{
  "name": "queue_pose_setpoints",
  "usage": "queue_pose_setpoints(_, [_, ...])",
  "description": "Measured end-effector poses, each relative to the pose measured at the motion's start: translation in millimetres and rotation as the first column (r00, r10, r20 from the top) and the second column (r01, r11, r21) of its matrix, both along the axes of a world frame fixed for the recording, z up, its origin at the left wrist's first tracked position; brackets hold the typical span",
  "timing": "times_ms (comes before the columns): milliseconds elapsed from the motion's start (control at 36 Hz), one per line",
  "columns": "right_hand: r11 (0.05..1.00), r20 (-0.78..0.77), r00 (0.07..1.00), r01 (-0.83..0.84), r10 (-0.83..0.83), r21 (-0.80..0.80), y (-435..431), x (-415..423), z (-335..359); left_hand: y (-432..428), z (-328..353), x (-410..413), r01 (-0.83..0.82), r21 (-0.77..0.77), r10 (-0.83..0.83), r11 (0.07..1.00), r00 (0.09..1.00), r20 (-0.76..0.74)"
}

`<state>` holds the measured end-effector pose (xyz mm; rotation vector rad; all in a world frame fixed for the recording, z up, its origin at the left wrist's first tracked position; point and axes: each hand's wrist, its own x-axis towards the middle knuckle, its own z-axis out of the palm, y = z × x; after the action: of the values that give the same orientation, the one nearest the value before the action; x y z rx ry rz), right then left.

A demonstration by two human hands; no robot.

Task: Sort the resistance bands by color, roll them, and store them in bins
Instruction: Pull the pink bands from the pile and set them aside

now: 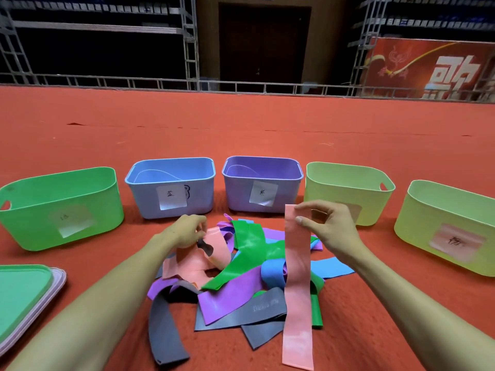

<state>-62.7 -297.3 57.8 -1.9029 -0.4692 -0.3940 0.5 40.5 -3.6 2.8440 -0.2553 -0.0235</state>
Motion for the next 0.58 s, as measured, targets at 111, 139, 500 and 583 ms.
queue_pose_setpoints(111, [1.000, 0.001, 1.000, -0.015, 0.015, 0.016, 6, -5, 4, -6, 6, -5, -0.031, -0.078, 0.038, 0.996, 0.995, 0.095])
queue_pose_setpoints(139, [1.000, 0.002, 1.000, -0.019, 0.019, 0.012, 7, -6, 6, -7, 8, -6, -0.038, -0.115, 0.051, 0.993, 0.993, 0.110])
queue_pose_setpoints(500, [1.000, 0.085, 0.996, -0.021, 0.022, -0.014, 16, -33, 40, -47, 74, -45, 0.078, -0.399, 0.053, 0.914, 0.950, 0.307])
queue_pose_setpoints(583, [0.999, 0.118, 0.992, -0.040, 0.042, -0.018, 18, -44, 52, -59, 92, -57, 0.119, -0.416, 0.048, 0.902, 0.928, 0.369])
